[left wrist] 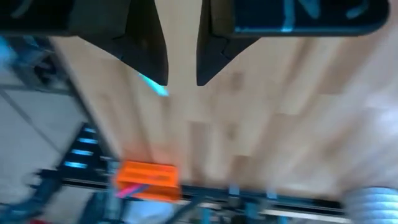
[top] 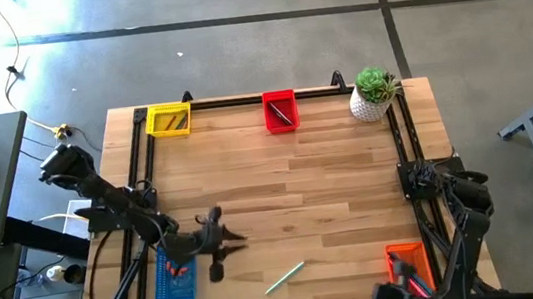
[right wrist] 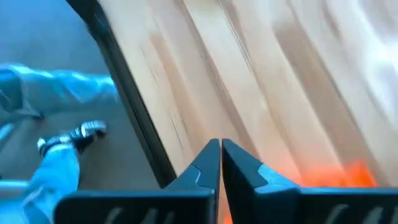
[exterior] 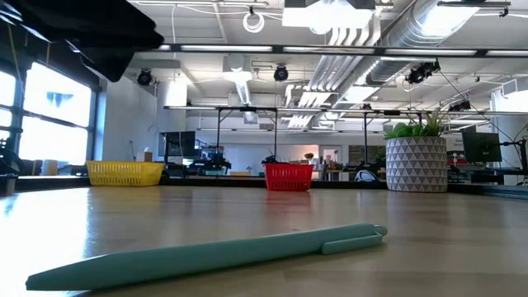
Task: Sort crayons/erasers/pens/pencils in bins
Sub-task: Put the light blue pen into the red bin
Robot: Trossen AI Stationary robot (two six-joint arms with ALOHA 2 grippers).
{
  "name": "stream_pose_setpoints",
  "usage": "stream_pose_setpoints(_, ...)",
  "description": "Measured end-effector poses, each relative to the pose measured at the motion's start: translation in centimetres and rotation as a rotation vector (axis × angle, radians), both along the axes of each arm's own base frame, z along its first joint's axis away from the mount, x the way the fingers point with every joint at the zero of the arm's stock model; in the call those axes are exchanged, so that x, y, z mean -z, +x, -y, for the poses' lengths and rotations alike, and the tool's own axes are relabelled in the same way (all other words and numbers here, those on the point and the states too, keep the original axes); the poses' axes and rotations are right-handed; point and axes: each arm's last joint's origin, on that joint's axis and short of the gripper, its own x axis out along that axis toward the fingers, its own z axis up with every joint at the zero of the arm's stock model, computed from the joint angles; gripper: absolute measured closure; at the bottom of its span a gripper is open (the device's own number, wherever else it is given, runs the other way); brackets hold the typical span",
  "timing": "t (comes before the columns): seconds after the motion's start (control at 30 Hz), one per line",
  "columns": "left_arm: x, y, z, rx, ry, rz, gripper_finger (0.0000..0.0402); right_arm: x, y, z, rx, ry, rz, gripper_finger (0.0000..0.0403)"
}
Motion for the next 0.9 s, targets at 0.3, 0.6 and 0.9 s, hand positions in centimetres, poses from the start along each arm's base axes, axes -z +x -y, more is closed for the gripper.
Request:
stream_pose_setpoints(0.3,1.2,2.7,6.4,0.163,-0.03,-0.087,0.0386,-0.3,6.3,1.2,-0.285,-0.109,0.165,0.04)
stream_pose_setpoints(0.6,3.7,5.2,10.6,0.117,-0.159,-0.216,0.0381,5.4,11.3,2.4,-0.493,-0.064,0.297,0.0402)
stream_pose_setpoints(0.9,6.4,7.3,12.3,0.037,-0.222,-0.304,0.0305,9.0,12.8,4.0,-0.54,-0.012,0.403,0.0403)
